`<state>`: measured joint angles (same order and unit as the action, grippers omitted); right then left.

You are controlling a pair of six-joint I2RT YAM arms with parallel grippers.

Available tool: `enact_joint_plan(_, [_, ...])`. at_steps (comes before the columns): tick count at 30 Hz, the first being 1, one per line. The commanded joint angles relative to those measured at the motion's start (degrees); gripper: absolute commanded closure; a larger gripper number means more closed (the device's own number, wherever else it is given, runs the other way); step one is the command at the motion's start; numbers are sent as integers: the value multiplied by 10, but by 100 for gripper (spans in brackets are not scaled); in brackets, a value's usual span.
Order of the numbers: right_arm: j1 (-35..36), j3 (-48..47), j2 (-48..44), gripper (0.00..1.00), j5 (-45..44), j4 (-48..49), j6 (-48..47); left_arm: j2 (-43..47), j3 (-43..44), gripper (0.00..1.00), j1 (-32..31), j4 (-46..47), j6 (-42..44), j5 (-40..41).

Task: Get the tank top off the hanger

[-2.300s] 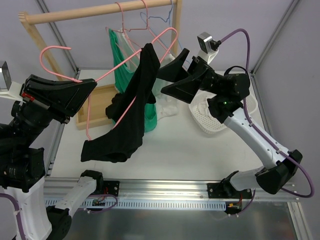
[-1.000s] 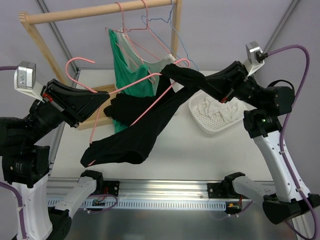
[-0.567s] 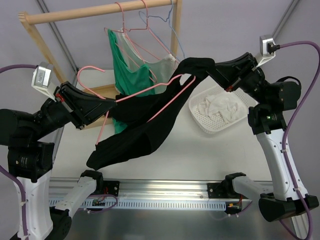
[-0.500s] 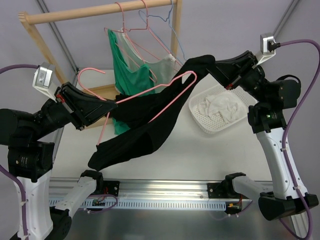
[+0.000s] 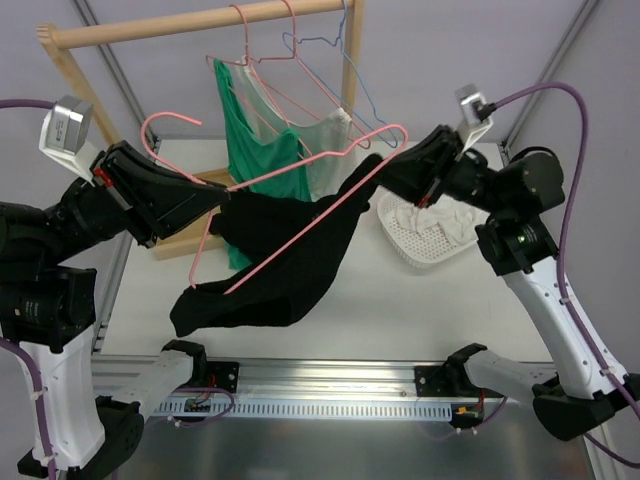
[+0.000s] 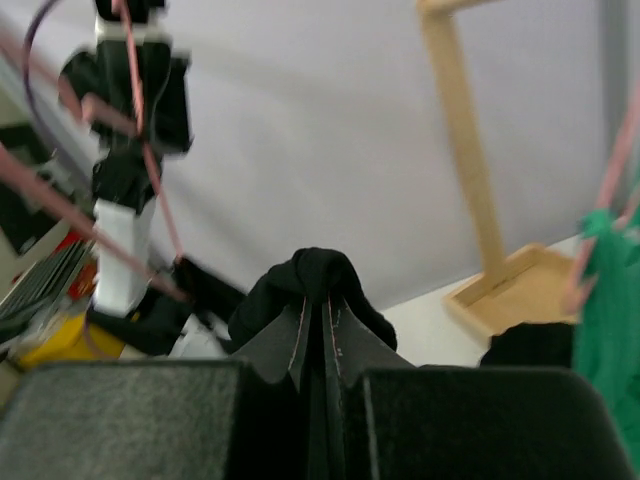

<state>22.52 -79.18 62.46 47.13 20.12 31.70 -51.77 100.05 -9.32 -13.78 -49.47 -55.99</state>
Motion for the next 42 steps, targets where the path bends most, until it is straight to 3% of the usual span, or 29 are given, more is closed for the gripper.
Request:
enact_joint_plan(1, [100, -15, -34, 100, 0, -124, -150, -39, 55, 100, 1, 17, -27, 26])
enact_joint_plan(7, [212, 30, -52, 99, -60, -190, -240, -74, 102, 100, 0, 17, -27, 31])
enact_joint_plan(16, [396, 60, -11, 100, -174, -350, -380, -52, 80, 100, 0, 17, 0, 100])
enact_joint_plan(21, [415, 80, 33, 100, -228, -416, -415, -18, 45, 100, 0, 10, 39, 184])
enact_joint_plan(25, [414, 89, 73, 92, -281, -493, -422, 23, -5, 100, 0, -21, 89, 275])
enact_joint_plan(27, [414, 107, 94, 91, -312, -504, -422, 49, -56, 100, 0, -38, 117, 353])
enact_joint_plan(34, [401, 118, 163, 89, -351, -524, -406, 73, -112, 100, 0, -106, 190, 456])
enact_joint_plan(39, [390, 123, 224, 64, -336, -532, -388, 51, -125, 100, 0, -134, 227, 543])
enact_joint_plan(42, [392, 119, 250, 32, -325, -530, -382, 42, -124, 100, 0, -143, 249, 600])
